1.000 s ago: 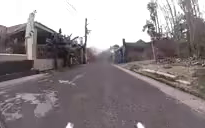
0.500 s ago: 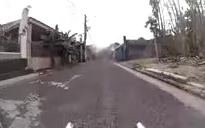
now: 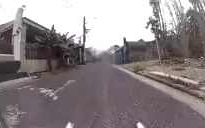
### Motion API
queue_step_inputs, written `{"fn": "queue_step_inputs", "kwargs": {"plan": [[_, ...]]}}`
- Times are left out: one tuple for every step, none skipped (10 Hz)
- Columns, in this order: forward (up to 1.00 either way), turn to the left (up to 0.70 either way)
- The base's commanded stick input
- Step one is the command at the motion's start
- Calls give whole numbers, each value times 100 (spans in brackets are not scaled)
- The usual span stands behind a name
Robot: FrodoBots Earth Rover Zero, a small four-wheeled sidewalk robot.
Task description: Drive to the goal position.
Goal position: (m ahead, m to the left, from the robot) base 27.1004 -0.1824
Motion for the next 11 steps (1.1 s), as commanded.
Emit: {"fn": "queue_step_inputs", "kwargs": {"plan": [[8,0],[7,0],[42,0],[91,0],[98,0],[99,0],[99,0],[98,0],[98,0],[98,0],[98,0]]}}
